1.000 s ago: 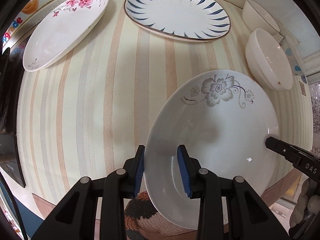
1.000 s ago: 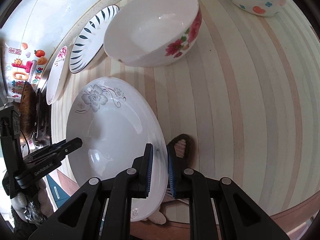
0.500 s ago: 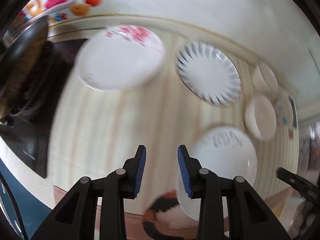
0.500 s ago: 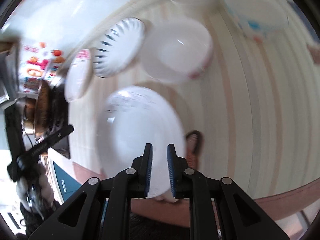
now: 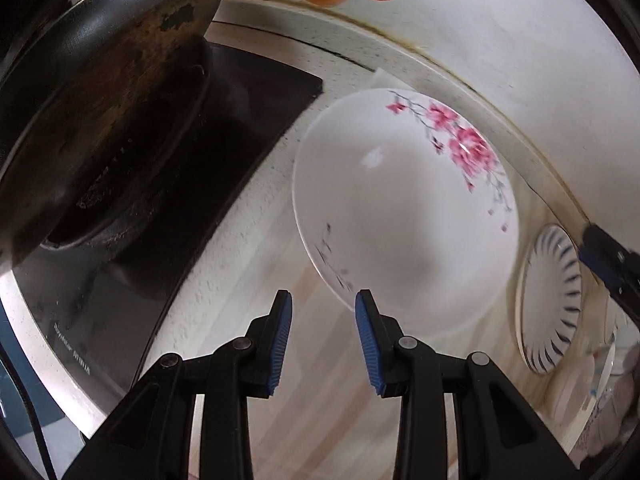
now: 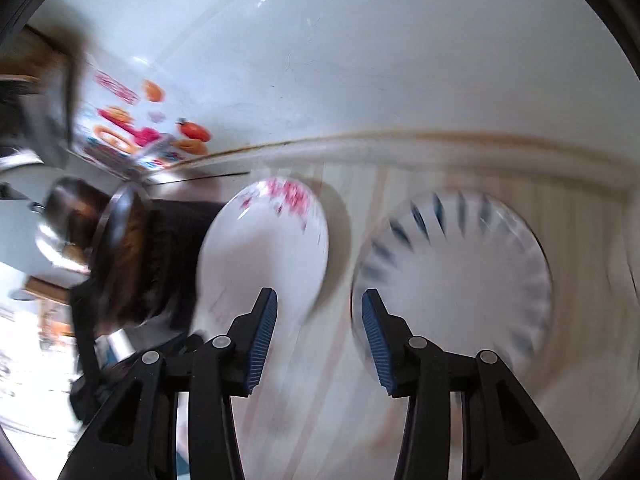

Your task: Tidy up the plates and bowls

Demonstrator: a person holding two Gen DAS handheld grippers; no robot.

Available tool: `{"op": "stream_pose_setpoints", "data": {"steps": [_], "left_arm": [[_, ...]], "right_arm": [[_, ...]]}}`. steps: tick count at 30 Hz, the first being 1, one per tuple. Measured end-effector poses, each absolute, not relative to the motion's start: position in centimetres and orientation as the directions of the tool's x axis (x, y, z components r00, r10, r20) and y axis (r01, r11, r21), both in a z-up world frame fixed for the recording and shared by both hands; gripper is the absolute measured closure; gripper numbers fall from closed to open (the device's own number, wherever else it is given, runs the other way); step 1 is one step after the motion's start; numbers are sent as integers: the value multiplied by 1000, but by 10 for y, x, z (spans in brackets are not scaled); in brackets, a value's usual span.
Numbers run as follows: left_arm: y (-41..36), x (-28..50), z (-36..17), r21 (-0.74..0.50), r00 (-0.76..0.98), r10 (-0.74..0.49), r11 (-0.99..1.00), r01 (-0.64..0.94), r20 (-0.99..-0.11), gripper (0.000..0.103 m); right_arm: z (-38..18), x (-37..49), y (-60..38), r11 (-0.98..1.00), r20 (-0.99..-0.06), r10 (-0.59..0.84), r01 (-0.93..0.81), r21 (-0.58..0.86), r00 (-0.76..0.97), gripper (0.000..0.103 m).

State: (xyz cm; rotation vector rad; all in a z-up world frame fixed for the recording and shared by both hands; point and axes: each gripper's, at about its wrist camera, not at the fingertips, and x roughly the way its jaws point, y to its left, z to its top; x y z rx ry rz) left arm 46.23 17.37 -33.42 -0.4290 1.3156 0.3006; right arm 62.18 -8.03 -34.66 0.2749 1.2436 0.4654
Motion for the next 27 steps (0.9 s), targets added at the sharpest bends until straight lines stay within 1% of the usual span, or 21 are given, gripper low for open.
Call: {"op": "stream_pose_setpoints", "data": {"steps": [3, 7, 9, 11, 12, 13, 15, 27], "left_arm": [[179, 472, -344, -125, 218, -26, 882, -454, -976, 73], [182, 482, -355, -109, 204, -17, 888, -446, -979, 73], [185, 487, -358, -109, 204, -19, 890, -443, -979, 73], [187, 488, -360, -125, 214, -32, 891, -436, -976, 73], [187, 489, -361, -126, 217, -33, 894, -430, -976, 73], [187, 488, -360, -131, 226, -36, 896, -423, -974, 73], [186, 493, -361, -128, 236, -29, 902, -413, -971, 75], [180, 477, -346, -128, 273, -16, 909, -396, -962, 75]], "right_arm": [[-374, 664, -47, 889, -861, 449, -221, 401, 240, 56], [-405, 698, -23, 896, -879, 426, -231, 379, 212, 57], [-418, 707, -16, 895, -883, 425, -236, 378, 198, 60], [-430, 713, -12, 892, -885, 431, -236, 387, 179, 67], [-435, 716, -10, 889, -884, 435, -236, 393, 169, 71], [-441, 720, -7, 890, -888, 432, -236, 391, 159, 77], [-446, 722, -4, 870, -869, 470, -242, 429, 152, 84], [-437, 711, -10, 858, -853, 490, -272, 435, 182, 87]]}}
